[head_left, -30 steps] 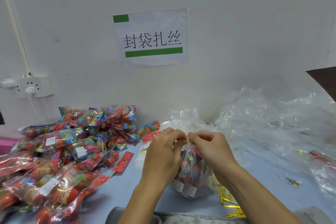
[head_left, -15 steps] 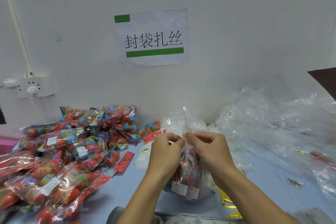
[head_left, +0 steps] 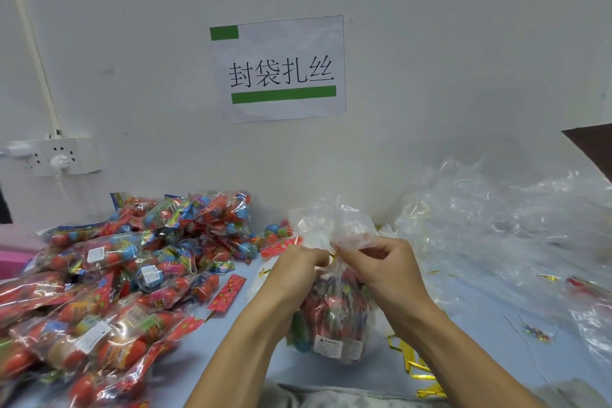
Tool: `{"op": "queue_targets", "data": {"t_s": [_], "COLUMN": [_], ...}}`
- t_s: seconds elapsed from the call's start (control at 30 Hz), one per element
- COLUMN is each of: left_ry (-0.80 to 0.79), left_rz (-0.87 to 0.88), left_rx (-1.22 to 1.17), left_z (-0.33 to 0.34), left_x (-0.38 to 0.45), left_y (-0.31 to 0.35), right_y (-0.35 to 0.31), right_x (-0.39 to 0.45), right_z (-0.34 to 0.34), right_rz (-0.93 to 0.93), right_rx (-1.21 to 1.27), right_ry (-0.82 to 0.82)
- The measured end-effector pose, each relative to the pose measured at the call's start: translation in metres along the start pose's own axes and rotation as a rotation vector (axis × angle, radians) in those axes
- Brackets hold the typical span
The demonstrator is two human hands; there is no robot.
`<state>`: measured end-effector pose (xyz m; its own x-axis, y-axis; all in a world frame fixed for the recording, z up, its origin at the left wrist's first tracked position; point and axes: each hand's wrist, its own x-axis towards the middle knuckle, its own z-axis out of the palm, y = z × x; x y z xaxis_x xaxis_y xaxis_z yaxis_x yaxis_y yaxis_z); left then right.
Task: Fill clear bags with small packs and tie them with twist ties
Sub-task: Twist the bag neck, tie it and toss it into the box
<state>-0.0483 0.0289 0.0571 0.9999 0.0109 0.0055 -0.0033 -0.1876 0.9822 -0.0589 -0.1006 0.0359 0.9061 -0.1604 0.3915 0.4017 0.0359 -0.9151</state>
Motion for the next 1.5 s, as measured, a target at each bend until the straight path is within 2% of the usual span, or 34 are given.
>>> {"op": "queue_targets", "data": {"t_s": [0.1, 0.27, 0.43, 0.6, 1.07, 1.27, 1.5], "left_ry": [0.023, 0.115, 0.134, 0.086, 0.205, 0.187, 0.216], "left_rz": [0.091, 0.375, 0.518, 0.593, 0.825, 0.899, 0.971], "left_rx": [0.005, 0.047, 0.086, 0.159, 0.580, 0.539, 0.563], "left_z": [-0.002, -0.002, -0.001, 0.000, 0.007, 0.008, 0.005], "left_x": [0.000, -0.008, -0.011, -0.011, -0.008, -0.008, -0.006], "left_y": [-0.001, -0.001, -0.002, -0.003, -0.012, -0.013, -0.014], "right_y": [-0.001, -0.001, 0.000, 0.000, 0.001, 0.003, 0.004], "right_x": [0.000, 0.003, 0.004, 0.003, 0.001, 0.003, 0.004], "right_z": [0.000, -0.002, -0.003, -0.003, 0.002, 0.001, 0.001], "right_rz": [0.054, 0.125, 0.125, 0.108, 0.092, 0.109, 0.101], "right_rx": [0.044, 0.107, 0.104, 0.108, 0.044, 0.047, 0.035], "right_ry": [0.015, 0.065, 0.101, 0.088, 0.104, 0.162, 0.145]}}
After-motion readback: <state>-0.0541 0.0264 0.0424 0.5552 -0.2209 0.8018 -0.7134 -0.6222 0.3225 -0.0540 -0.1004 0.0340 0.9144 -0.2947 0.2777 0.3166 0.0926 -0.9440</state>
